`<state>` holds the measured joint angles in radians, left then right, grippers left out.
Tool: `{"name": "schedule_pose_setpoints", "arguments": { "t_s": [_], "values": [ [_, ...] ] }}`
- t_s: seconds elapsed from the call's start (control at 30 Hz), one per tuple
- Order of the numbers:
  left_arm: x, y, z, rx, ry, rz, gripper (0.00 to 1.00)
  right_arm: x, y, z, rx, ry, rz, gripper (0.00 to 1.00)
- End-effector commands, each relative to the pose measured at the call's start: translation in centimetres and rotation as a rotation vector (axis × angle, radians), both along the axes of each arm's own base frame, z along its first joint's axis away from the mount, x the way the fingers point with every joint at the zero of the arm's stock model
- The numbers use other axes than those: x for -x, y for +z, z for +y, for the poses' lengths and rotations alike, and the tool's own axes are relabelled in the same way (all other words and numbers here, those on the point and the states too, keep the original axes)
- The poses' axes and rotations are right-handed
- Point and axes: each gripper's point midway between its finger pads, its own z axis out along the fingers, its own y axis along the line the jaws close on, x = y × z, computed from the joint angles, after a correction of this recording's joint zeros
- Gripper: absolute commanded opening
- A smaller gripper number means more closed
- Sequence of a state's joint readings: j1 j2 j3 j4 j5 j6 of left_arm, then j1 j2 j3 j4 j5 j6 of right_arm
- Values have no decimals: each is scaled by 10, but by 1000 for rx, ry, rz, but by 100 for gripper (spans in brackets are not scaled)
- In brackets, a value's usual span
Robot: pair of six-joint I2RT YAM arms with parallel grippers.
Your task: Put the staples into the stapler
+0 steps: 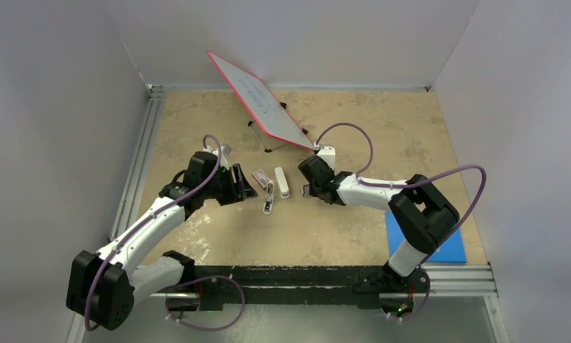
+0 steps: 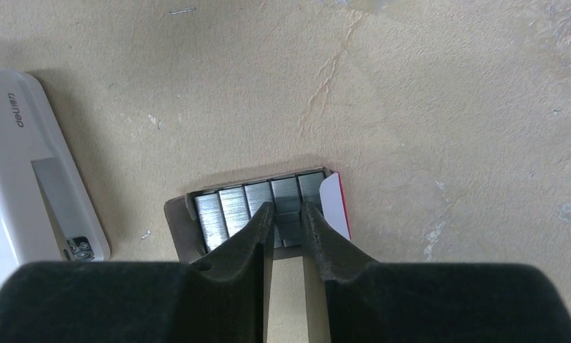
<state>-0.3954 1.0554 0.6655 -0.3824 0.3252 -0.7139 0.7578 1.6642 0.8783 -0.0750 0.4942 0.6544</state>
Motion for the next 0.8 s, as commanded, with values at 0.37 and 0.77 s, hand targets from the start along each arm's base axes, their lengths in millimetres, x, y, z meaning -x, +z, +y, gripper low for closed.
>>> {"name": "schedule_pose_setpoints", "arguments": {
  "t_s": [0.37, 0.77],
  "values": [
    [-12, 19, -5, 21, -10, -73, 54, -8, 52, 7, -123, -45, -87, 19],
    [-11, 7, -22, 104, -42, -14, 54, 60, 52, 43, -237, -11, -4, 21]
  ]
}}
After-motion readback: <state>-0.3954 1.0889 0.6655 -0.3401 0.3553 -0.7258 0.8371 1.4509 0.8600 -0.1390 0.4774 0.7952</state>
